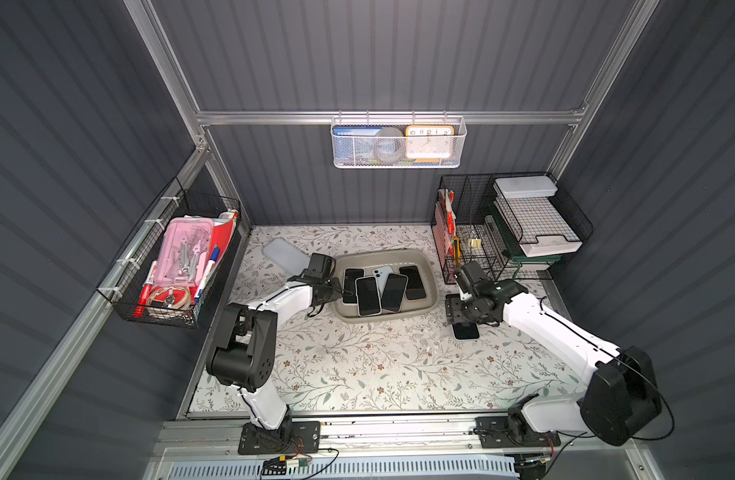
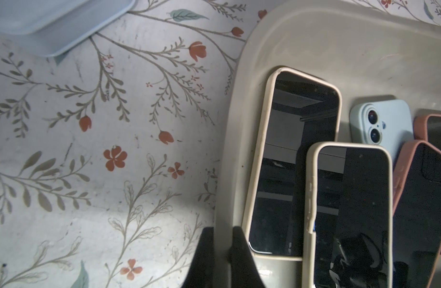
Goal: Take the phone out of the storage box
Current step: Place the phone at the center of the board.
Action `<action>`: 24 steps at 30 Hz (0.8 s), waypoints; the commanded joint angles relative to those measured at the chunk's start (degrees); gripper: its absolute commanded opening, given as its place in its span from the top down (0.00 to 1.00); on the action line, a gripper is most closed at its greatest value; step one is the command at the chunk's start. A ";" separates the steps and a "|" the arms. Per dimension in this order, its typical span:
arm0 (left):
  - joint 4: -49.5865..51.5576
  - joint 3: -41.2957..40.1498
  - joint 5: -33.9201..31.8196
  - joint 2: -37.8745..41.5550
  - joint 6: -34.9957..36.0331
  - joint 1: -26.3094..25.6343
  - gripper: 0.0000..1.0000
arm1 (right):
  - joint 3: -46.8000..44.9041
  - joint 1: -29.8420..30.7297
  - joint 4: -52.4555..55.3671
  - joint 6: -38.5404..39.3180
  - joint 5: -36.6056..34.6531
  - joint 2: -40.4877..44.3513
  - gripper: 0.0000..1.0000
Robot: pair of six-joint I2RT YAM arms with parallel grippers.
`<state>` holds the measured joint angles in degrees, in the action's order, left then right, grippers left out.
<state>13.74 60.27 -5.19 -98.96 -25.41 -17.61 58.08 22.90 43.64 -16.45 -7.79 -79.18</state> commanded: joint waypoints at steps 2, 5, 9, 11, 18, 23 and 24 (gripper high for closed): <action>2.95 0.46 -1.94 0.39 0.03 0.20 1.00 | -1.23 -4.54 -4.56 6.79 1.07 -2.45 0.36; 3.39 0.70 -2.88 0.29 -0.16 0.20 1.00 | -1.35 -8.12 -6.68 9.27 3.03 -5.29 0.37; 3.41 1.46 -2.92 -0.93 -0.18 0.20 1.00 | -0.72 -12.83 -9.59 11.49 5.75 -9.54 0.40; 3.48 1.78 -2.85 -1.44 -0.06 0.17 1.00 | -0.31 -14.81 -10.67 12.29 6.97 -11.83 0.40; 2.51 1.53 -4.66 -0.60 -0.91 0.21 1.00 | 2.11 -18.38 -12.23 16.47 7.36 -18.68 0.40; 2.44 1.44 -6.75 0.16 -0.96 0.29 1.00 | 2.43 -19.50 -14.50 17.57 7.76 -19.83 0.32; 2.38 1.43 -6.85 0.12 -0.91 0.29 1.00 | 2.71 -19.60 -14.35 17.73 7.53 -20.18 0.26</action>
<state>14.74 61.04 -6.90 -99.22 -25.47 -18.04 58.96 3.86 30.81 -0.30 -0.60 -98.98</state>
